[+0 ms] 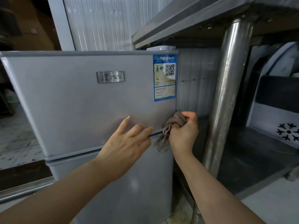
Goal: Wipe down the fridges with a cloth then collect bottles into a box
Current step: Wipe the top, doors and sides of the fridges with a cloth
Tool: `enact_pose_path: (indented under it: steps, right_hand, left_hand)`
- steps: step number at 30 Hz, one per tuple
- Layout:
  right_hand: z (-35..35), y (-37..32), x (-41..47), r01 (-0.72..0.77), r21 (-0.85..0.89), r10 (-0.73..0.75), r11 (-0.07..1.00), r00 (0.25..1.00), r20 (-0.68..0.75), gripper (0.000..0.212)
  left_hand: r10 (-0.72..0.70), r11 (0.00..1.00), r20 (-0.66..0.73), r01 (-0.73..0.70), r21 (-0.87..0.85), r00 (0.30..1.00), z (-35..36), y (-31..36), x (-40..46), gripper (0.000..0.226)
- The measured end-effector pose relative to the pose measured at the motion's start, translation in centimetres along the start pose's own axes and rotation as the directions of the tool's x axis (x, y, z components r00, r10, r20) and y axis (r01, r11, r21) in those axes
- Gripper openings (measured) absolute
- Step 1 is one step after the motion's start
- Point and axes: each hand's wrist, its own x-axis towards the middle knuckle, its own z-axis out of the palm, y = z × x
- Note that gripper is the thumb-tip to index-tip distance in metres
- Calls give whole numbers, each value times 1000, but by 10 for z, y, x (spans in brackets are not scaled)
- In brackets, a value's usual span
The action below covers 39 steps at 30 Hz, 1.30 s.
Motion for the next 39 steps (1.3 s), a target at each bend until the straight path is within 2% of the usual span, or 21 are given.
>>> enact_pose_path:
  steps: [3,7,9,11,15,17,24,30,36,39]
  right_hand:
    - [-3,-5,-7,-7,18,5,1000,994,112,31]
    - [-12,2,-28,-108,134,61,985,947,315,44]
    - [-13,5,-32,-92,89,54,992,931,362,47]
    - [-12,5,-29,-69,90,35,994,941,337,40]
    - [-5,-3,-13,-128,108,92,986,953,289,30]
    - [-1,-7,-8,-144,104,110,984,955,277,28]
    - [17,-40,22,-66,160,28,985,973,228,31]
    - [23,-69,32,-2,248,-60,969,969,240,37]
    - [39,-109,54,99,190,-134,977,975,178,43]
    - [41,-114,53,211,56,-216,976,970,115,46]
  left_hand:
    - [-6,1000,-17,6,16,1000,-4,-3,1,39]
    - [-92,995,-83,95,32,992,-12,-8,9,40]
    - [-140,988,-100,145,45,985,-17,-15,14,44]
    - [-188,979,-83,194,68,979,-23,-25,17,51]
    - [-167,980,-42,170,107,985,-33,-41,17,55]
    - [-202,973,-59,207,104,978,-38,-47,21,55]
    - [-446,888,-148,458,53,883,-66,-85,40,66]
    - [-472,880,-75,474,15,878,-68,-94,40,68]
    - [-497,868,-50,497,-5,866,-71,-91,44,67]
    - [-491,871,-35,490,-16,871,-74,-92,45,65]
